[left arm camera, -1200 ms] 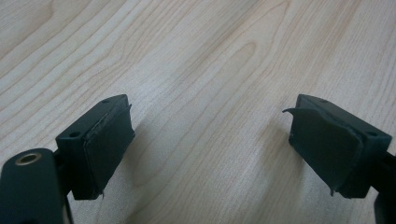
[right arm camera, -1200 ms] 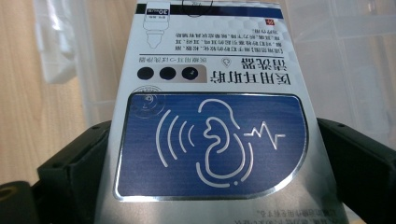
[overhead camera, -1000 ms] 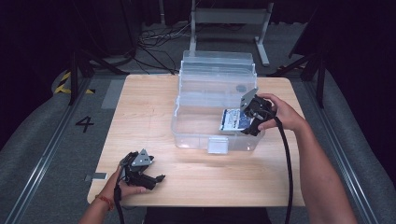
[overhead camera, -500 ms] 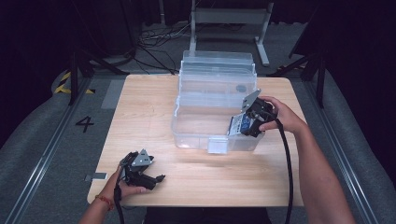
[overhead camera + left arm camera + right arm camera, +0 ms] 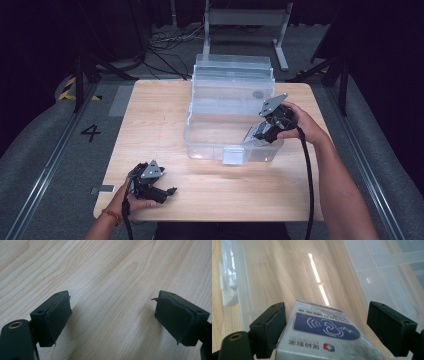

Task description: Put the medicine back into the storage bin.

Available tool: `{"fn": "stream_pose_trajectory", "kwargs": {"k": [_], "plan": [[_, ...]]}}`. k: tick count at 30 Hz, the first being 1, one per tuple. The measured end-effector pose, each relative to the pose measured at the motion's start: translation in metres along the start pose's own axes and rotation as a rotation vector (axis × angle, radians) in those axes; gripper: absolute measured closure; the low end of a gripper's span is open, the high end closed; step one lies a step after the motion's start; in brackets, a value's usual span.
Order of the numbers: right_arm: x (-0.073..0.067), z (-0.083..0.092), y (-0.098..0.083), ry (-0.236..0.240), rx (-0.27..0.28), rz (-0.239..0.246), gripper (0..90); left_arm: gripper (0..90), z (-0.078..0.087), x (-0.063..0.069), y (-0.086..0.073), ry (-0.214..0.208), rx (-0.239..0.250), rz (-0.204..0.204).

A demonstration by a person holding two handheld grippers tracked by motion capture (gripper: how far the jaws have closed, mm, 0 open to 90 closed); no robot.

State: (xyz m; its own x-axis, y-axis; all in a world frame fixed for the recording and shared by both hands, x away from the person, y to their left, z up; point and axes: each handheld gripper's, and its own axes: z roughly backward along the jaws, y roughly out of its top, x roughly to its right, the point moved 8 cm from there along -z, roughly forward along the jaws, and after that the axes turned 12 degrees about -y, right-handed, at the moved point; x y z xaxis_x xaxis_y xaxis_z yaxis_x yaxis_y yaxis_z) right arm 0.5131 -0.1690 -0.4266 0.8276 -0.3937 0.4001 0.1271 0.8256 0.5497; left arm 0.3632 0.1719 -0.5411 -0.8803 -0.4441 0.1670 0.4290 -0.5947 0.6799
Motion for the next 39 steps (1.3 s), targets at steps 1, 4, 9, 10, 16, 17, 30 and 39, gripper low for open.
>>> {"fn": "stream_pose_trajectory", "kwargs": {"k": [1, 4, 9, 10, 16, 17, 30, 39], "plan": [[0.0, 0.001, -0.002, 0.002, -0.002, 0.002, 17.2, 13.5, 0.0, 0.0, 0.0, -0.001, 0.001, 0.001], [0.001, 0.009, -0.004, 0.001, 0.016, -0.037, 20.4, 13.5, 0.0, 0.0, 0.0, -0.001, 0.001, 0.002], [0.006, 0.03, -0.01, -0.019, 0.052, -0.096, 21.6, 13.5, 0.0, 0.0, 0.0, -0.003, -0.003, 0.002], [0.007, 0.033, -0.012, -0.022, 0.049, -0.1, 21.5, 13.5, 0.0, 0.0, 0.0, -0.003, -0.003, 0.002], [0.012, 0.049, -0.028, -0.059, 0.046, -0.129, 35.6, 13.5, 0.001, 0.0, 0.0, 0.001, -0.002, 0.004], [0.014, 0.051, -0.031, -0.071, 0.046, -0.135, 35.2, 13.6, 0.001, 0.0, 0.0, 0.001, -0.002, 0.004], [0.024, 0.019, -0.051, -0.198, -0.097, -0.21, 45.6, 13.5, 0.001, 0.0, 0.0, 0.001, -0.002, 0.004], [0.026, 0.018, -0.047, -0.186, -0.052, -0.247, 43.1, 14.9, 0.0, 0.0, 0.002, 0.012, -0.027, 0.024]]}}
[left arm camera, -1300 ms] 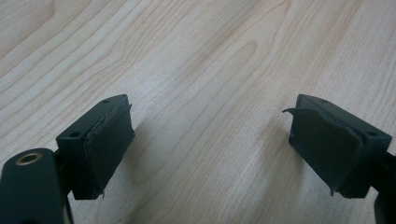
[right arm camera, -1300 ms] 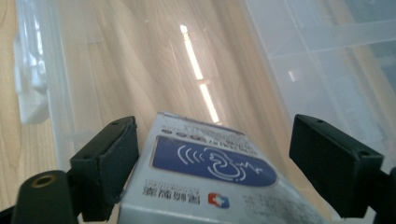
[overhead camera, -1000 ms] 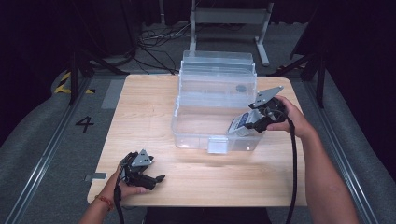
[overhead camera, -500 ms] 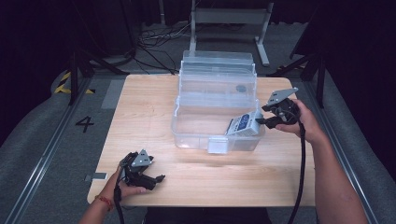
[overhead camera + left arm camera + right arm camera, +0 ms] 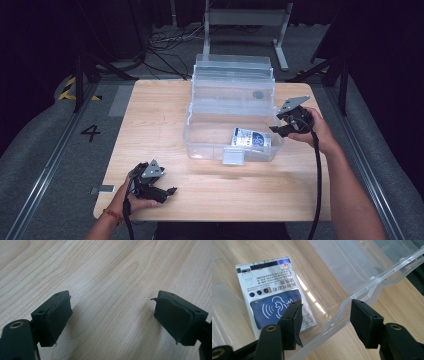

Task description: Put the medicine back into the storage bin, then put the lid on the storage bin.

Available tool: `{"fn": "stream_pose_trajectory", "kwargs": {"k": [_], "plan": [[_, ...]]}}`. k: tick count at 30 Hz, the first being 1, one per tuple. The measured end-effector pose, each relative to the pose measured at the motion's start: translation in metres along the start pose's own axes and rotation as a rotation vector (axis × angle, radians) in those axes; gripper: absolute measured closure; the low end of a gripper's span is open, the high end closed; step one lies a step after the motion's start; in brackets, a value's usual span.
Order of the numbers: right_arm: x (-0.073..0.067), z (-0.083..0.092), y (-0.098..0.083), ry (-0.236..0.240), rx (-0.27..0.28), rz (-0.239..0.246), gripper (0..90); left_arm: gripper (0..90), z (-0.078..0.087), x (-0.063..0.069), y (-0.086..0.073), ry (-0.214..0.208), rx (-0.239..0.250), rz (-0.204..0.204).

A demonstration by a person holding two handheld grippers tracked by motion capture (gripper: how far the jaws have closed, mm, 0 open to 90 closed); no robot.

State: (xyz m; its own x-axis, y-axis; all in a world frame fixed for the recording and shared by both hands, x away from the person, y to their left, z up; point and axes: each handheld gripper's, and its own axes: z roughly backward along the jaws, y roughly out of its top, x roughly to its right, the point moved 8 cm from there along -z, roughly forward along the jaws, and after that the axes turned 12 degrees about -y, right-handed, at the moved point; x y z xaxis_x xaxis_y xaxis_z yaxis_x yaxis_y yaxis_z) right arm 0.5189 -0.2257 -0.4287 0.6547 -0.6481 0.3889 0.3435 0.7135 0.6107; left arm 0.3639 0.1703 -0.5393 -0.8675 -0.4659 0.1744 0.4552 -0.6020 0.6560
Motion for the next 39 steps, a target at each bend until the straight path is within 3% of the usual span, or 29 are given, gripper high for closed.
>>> {"fn": "stream_pose_trajectory", "kwargs": {"k": [3, 9, 10, 15, 19, 22, 29, 39], "plan": [[0.004, 0.003, 0.001, 0.011, 0.024, -0.019, 40.8, 19.2, 0.0, 0.002, 0.007, -0.021, -0.018, -0.004], [0.023, 0.014, 0.01, -0.001, 0.061, -0.074, 36.8, 20.8, 0.01, 0.014, 0.05, 0.001, -0.012, -0.102], [0.023, 0.014, 0.01, -0.001, 0.061, -0.074, 36.8, 20.8, 0.01, 0.014, 0.05, 0.001, -0.012, -0.102], [0.038, 0.023, 0.023, -0.008, 0.1, -0.122, 36.7, 22.0, 0.022, 0.02, 0.095, 0.02, 0.029, -0.166], [0.043, 0.026, 0.034, -0.013, 0.118, -0.118, 36.7, 22.6, 0.026, 0.025, 0.122, 0.027, 0.039, -0.226], [0.046, 0.026, 0.041, -0.021, 0.114, -0.114, 36.7, 22.5, 0.023, 0.024, 0.137, 0.04, 0.018, -0.257], [0.042, 0.019, 0.057, -0.018, 0.099, -0.071, 35.6, 22.4, 0.014, 0.013, 0.154, 0.041, -0.007, -0.272], [0.034, 0.012, 0.082, -0.019, 0.091, -0.011, 34.0, 24.2, -0.013, -0.004, 0.167, 0.018, -0.088, -0.27]]}}
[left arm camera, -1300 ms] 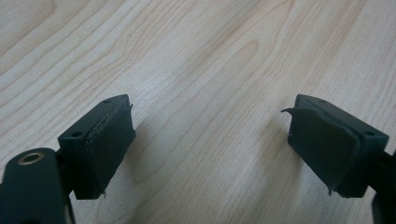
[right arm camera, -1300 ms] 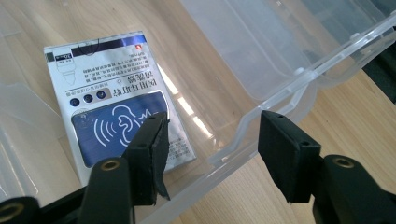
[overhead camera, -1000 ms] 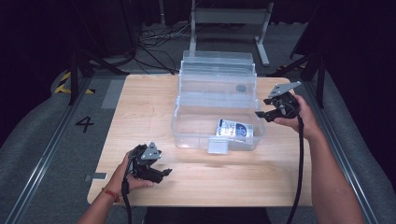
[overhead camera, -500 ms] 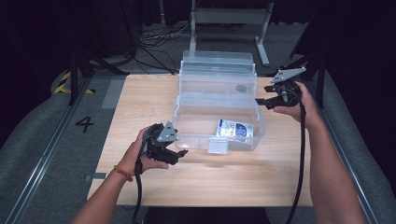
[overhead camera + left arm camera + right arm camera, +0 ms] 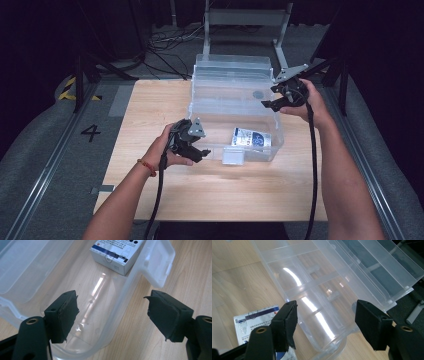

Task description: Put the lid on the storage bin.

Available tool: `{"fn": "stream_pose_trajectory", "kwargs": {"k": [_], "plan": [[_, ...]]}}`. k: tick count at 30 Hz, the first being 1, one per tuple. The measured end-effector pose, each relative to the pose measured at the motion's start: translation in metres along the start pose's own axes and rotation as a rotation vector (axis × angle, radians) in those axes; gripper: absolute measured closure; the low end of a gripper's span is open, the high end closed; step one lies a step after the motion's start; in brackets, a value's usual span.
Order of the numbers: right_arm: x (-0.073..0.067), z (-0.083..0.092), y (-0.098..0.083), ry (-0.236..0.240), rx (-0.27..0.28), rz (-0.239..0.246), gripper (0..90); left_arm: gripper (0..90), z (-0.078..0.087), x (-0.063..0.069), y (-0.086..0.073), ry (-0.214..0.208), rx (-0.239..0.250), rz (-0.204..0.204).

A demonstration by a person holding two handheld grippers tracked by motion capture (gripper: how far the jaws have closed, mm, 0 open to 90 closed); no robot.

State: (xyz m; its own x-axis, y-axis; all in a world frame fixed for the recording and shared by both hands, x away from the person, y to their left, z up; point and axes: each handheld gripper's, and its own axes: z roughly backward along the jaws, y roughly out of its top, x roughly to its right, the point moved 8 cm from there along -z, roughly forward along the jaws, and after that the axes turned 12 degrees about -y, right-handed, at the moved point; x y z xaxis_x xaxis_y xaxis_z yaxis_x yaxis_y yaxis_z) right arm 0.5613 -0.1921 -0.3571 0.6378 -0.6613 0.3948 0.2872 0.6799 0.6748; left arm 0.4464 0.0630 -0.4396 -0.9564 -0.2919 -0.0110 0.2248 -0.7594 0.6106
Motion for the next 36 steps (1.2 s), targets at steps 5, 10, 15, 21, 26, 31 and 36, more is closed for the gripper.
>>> {"fn": "stream_pose_trajectory", "kwargs": {"k": [5, 10, 15, 21, 26, 31, 36], "plan": [[-0.001, -0.005, 0.01, 0.006, -0.002, 0.016, 32.0, 27.1, -0.009, -0.003, -0.001, -0.031, -0.026, 0.001], [0.003, -0.014, 0.022, 0.011, 0.011, 0.011, 32.9, 31.6, -0.017, -0.008, -0.003, -0.067, -0.031, 0.013], [0.009, -0.029, 0.022, -0.027, -0.013, 0.024, 33.0, 35.8, -0.026, -0.012, -0.005, -0.084, -0.051, 0.015], [0.015, -0.042, 0.025, -0.019, -0.039, -0.001, 31.8, 43.5, -0.025, -0.016, -0.007, -0.093, -0.071, 0.008], [0.016, -0.052, 0.027, -0.007, -0.065, 0.005, 32.2, 48.1, -0.025, -0.015, -0.012, -0.103, -0.13, -0.002], [0.017, -0.058, 0.028, 0.002, -0.088, 0.017, 33.3, 57.0, -0.025, -0.014, -0.014, -0.14, -0.141, -0.014], [0.019, -0.065, 0.025, 0.006, -0.125, 0.034, 35.9, 71.6, -0.025, -0.011, -0.022, -0.156, -0.207, -0.048]]}}
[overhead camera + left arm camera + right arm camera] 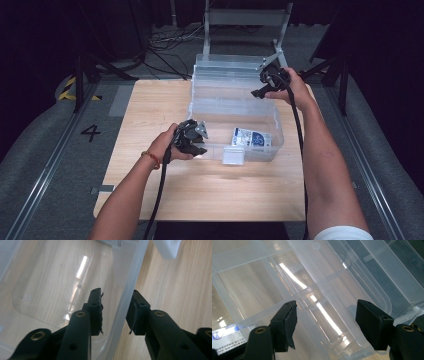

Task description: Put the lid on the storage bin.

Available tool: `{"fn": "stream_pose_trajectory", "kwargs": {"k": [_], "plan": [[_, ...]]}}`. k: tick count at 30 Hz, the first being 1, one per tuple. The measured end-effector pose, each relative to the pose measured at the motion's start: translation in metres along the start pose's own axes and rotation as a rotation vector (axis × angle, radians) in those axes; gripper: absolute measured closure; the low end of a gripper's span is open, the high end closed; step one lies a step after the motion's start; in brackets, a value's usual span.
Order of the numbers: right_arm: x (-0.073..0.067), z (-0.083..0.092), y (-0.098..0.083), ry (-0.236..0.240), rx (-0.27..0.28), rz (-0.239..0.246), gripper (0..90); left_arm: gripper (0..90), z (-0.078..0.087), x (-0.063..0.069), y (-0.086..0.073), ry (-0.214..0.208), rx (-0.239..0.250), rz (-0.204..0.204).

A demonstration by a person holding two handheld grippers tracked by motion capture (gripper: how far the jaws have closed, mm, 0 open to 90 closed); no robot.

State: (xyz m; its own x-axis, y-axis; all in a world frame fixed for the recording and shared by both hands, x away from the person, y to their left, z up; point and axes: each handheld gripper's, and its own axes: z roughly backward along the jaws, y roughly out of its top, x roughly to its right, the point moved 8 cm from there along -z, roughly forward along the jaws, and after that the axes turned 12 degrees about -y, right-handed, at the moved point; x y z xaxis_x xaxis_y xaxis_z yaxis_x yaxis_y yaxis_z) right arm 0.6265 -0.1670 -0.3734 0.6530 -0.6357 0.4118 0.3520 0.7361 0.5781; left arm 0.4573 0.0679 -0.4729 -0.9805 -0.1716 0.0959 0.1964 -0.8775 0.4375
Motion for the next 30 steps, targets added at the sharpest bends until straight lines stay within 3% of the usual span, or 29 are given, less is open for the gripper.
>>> {"fn": "stream_pose_trajectory", "kwargs": {"k": [7, 8, 14, 22, 30], "plan": [[-0.008, -0.009, -0.004, 0.019, -0.065, 0.083, 44.9, 74.1, 0.002, 0.004, -0.002, -0.046, 0.063, 0.018], [-0.009, -0.007, -0.003, 0.023, -0.052, 0.088, 49.4, 73.8, 0.002, 0.005, -0.003, -0.052, 0.081, 0.024], [-0.005, -0.005, -0.002, 0.0, -0.01, 0.061, 70.6, 73.6, 0.003, 0.01, -0.004, -0.051, 0.099, 0.023], [-0.008, -0.004, -0.001, 0.02, 0.012, 0.09, 76.5, 73.3, 0.002, 0.014, -0.004, -0.05, 0.132, 0.041], [-0.017, -0.003, 0.005, 0.041, 0.002, 0.149, 81.5, 72.3, 0.001, 0.016, -0.003, -0.023, 0.119, 0.049]]}}
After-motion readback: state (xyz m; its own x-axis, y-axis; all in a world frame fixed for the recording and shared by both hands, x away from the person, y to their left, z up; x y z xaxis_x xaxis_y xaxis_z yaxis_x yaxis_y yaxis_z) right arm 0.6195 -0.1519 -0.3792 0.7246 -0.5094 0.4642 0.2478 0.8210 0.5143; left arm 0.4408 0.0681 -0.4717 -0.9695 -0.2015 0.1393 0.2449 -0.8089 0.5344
